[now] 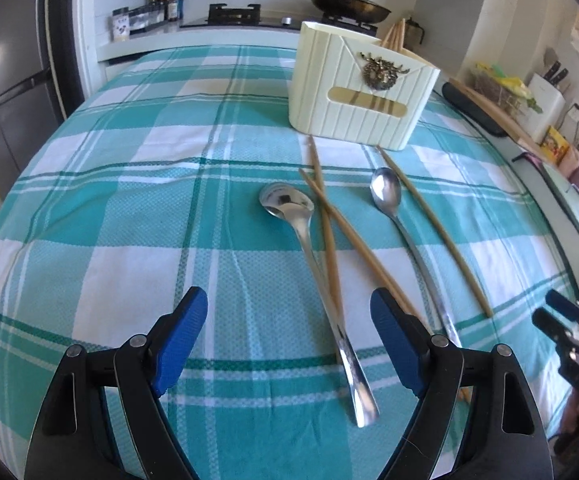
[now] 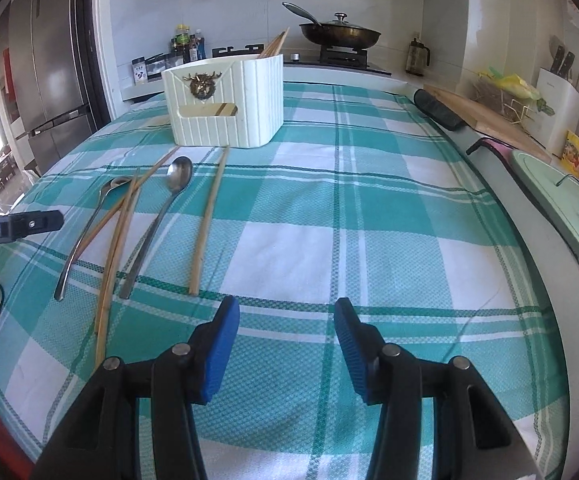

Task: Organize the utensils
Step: 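Open the left tool and move it back toward the spoons, then close the left tool on the handle of a metal spoon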

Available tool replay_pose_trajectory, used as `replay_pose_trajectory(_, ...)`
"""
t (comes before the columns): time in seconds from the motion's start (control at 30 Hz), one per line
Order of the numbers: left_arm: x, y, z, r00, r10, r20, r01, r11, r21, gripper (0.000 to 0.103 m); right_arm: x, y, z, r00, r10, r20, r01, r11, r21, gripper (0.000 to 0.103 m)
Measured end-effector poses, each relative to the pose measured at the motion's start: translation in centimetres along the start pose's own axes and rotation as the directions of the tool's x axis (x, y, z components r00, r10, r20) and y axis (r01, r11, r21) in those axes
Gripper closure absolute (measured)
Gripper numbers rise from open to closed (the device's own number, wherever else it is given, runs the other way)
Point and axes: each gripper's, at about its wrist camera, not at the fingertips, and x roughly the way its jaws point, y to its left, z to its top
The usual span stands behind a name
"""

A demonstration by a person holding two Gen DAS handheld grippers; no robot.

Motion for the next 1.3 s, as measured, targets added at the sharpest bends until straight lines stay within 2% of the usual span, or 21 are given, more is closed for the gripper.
replay_pose_trajectory(0.1,1.7,0.2,0.7,0.998,0.059,0.000,-0.059,0.998,-0.007,0.028,0.2,0.5,-0.1,1.000,0.007,-0.008,-0.007,1.000,-0.006,0.053)
replay_pose_trajectory(0.17,2.6,0.3,0.9,0.997,0.078,-0.008,-0.078,0.997,0.001,0.037,0.3,0.6,-0.1,1.000,0.006,-0.009,-0.007,1.000,-0.010,0.053)
replay_pose_trajectory(0.4,2.7,-0.4,0.8,0.997,0.072,-0.018,-0.072,0.997,0.030,0.040,0.7,0.2,-0.2,1.000,0.012,-0.023,-0.011,1.000,0.017,0.053)
replay_pose_trajectory(0.5,3.3,-0.9,0.8,0.994,0.105,-0.027,-0.103,0.993,0.057,0.040,1.1,0.1,-0.1,0.999,0.015,-0.029,-0.014,1.000,0.022,0.053)
replay_pose_trajectory(0.63,3.5,-0.6,0.6,0.994,0.100,-0.046,-0.098,0.994,0.053,0.040,1.1,0.3,-0.1,0.999,0.023,-0.027,-0.023,1.000,0.013,0.053)
replay_pose_trajectory(0.7,3.2,0.0,0.7,0.995,0.078,-0.055,-0.075,0.996,0.043,0.043,1.0,0.1,-0.2,0.999,0.024,-0.022,-0.024,1.000,0.018,0.053)
replay_pose_trajectory(0.73,3.1,0.2,0.7,0.996,0.069,-0.058,-0.067,0.997,0.039,0.048,0.9,0.0,-0.2,1.000,0.023,-0.020,-0.023,0.999,0.024,0.053)
replay_pose_trajectory(0.77,3.1,0.5,0.7,0.996,0.058,-0.063,-0.056,0.998,0.035,0.058,0.9,-0.2,-0.2,1.000,0.022,-0.019,-0.021,0.999,0.031,0.053)
replay_pose_trajectory(0.8,3.1,0.7,0.7,0.996,0.051,-0.066,-0.049,0.998,0.032,0.064,0.9,-0.4,-0.2,1.000,0.021,-0.019,-0.021,0.999,0.038,0.053)
replay_pose_trajectory(0.87,3.0,1.1,0.8,0.996,0.043,-0.072,-0.042,0.999,0.024,0.085,0.9,-0.7,-0.3,1.000,0.019,-0.021,-0.018,0.999,0.049,0.053)
replay_pose_trajectory(0.93,3.1,1.6,0.9,0.996,0.013,-0.084,-0.013,1.000,0.003,0.096,1.0,-0.9,-0.3,1.000,0.019,-0.024,-0.018,0.998,0.057,0.053)
replay_pose_trajectory(1.03,3.1,2.4,1.0,0.995,-0.025,-0.092,0.023,0.999,-0.032,0.098,0.9,-0.8,-0.3,1.000,0.017,-0.021,-0.016,0.999,0.050,0.053)
replay_pose_trajectory(1.17,3.2,4.2,1.1,0.989,-0.107,-0.101,0.092,0.986,-0.137,0.098,0.8,-0.4,-0.3,1.000,0.015,-0.019,-0.014,0.999,0.034,0.053)
replay_pose_trajectory(1.3,3.1,5.8,1.3,0.988,-0.123,-0.098,0.102,0.975,-0.196,0.097,0.8,-0.3,-0.3,1.000,0.012,-0.020,-0.012,1.000,0.029,0.053)
